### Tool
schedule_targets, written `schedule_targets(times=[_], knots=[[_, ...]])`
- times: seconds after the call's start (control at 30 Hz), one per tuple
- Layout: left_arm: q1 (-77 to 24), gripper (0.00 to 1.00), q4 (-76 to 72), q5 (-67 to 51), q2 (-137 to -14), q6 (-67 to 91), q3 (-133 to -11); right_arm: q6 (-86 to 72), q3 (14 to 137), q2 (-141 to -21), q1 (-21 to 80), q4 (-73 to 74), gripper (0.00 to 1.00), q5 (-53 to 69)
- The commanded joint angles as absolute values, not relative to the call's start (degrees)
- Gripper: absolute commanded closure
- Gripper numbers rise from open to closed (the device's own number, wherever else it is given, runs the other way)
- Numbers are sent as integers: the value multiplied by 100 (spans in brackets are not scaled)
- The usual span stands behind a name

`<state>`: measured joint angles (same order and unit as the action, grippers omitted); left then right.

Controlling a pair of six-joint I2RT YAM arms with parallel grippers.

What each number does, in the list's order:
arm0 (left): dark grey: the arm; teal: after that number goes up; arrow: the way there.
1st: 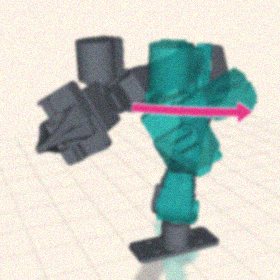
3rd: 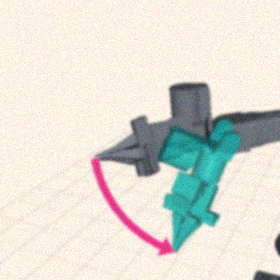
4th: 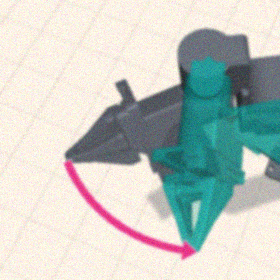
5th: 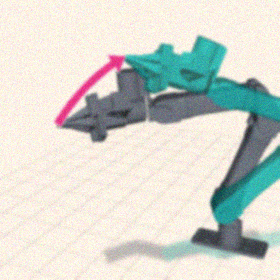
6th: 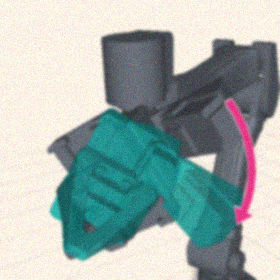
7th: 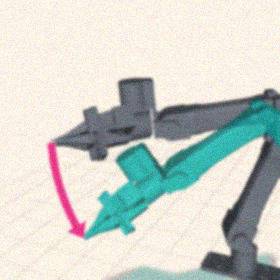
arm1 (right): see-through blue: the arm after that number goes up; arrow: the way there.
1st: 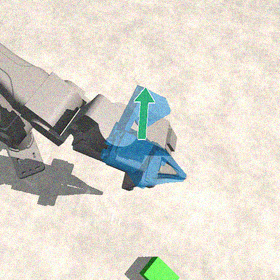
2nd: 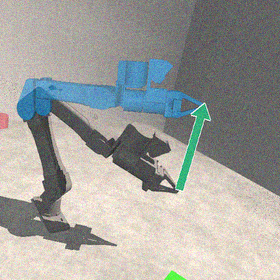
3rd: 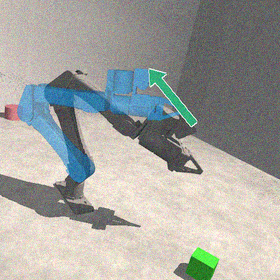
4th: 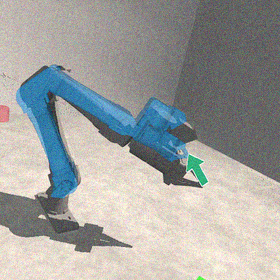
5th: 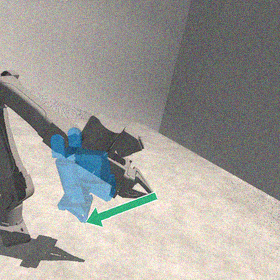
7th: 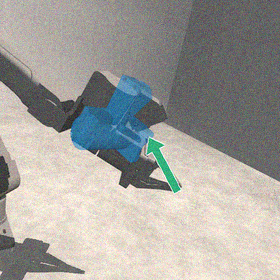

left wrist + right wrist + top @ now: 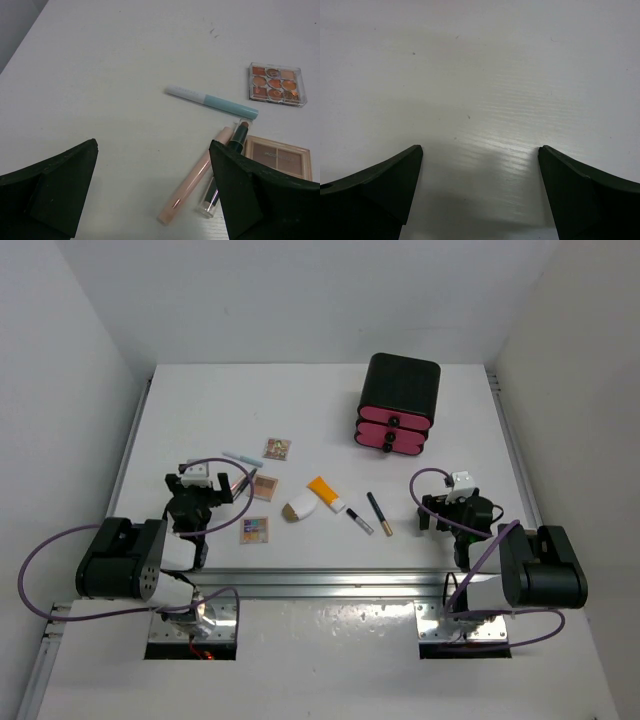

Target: Organize the makeup

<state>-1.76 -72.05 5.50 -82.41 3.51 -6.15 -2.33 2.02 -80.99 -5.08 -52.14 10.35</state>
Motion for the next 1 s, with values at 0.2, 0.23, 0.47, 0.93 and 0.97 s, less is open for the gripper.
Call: schedule_targets(times=[0.2, 0.23, 0.47, 0.93, 0.97], knots=[[-158, 0, -7365, 319, -8113, 318, -877, -299, 622, -6798, -274, -3268, 1, 110], [-158, 0, -6356, 99, -7921, 203, -1079, -342, 781, -6481, -246, -2565, 1, 19], [-448, 0, -3243, -501, -7217, -561, -3129, 1413, 3232, -5914, 867, 258, 1, -1664], [-694, 0, -1872, -396, -7419, -817, -4738, -2827, 8357, -8453, 930, 4719, 36, -1923], [-694, 0, -1924, -396, -7418, -817, -4737, -3074, 8367, -8559, 1184, 4807, 36, -2108]])
